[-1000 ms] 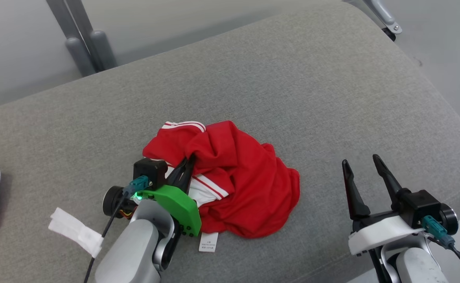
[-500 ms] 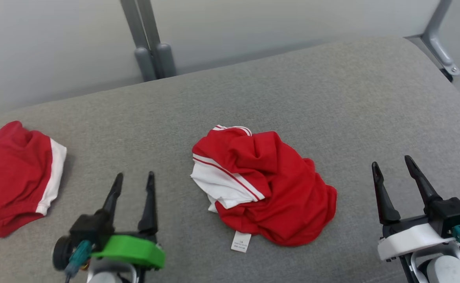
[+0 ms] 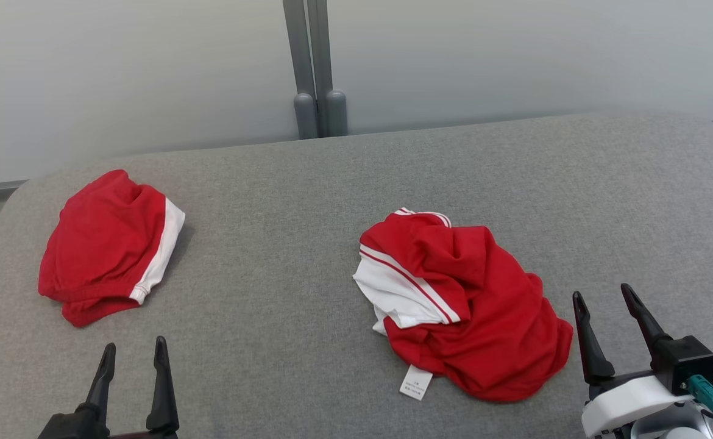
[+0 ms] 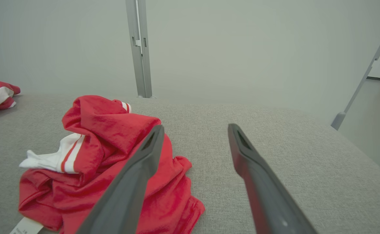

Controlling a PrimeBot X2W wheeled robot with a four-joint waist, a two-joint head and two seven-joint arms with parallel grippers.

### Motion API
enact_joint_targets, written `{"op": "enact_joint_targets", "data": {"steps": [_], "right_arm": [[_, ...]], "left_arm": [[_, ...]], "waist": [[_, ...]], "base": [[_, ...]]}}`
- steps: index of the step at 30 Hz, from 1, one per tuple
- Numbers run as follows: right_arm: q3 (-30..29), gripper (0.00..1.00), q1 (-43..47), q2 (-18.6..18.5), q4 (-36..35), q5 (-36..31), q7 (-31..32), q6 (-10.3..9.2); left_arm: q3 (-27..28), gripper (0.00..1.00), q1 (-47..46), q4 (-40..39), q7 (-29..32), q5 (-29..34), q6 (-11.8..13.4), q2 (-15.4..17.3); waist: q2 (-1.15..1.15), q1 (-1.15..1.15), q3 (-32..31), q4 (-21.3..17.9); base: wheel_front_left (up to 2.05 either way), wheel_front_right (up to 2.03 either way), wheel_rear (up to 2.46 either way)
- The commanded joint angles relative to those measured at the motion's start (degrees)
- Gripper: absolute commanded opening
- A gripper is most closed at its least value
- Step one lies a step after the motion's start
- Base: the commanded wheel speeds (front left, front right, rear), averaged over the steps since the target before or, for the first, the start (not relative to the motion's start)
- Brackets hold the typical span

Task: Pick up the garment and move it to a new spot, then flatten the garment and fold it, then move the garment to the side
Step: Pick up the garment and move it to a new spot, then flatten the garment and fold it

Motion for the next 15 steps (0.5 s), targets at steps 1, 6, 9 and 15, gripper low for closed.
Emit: {"op": "enact_joint_targets", "data": {"steps": [1, 6, 9, 15], "right_arm": [[-0.25, 1.0, 0.43, 0.02, 0.3, -0.42, -0.2, -0.02], [-0.14, 1.0, 0.24, 0.29, 0.63, -0.52, -0.19, -0.02], [0.08, 1.0, -0.07, 0.02, 0.76, -0.36, -0.19, -0.02], [0.53, 1.0, -0.77, -0.12, 0.99, -0.08, -0.19, -0.02]], "left_arm": [[0.62, 1.0, 0.65, 0.23, -0.02, 0.9, -0.64, -0.53], [2.21, 1.0, 0.61, 0.13, -0.03, 1.15, -1.72, -0.95], [2.5, 1.0, 0.58, 0.42, -0.03, 1.33, -2.03, -1.1], [2.44, 1.0, 0.13, 0.88, -0.03, 1.39, -2.32, -1.21]], "waist": [[0.0, 0.0, -0.23, 0.35], [0.0, 0.0, -0.04, 0.35], [0.0, 0.0, 0.06, 0.39], [0.0, 0.0, 0.35, 0.15]], "base": [[0.0, 0.0, 0.0], [0.0, 0.0, 0.0], [0.0, 0.0, 0.0], [0.0, 0.0, 0.0]]}}
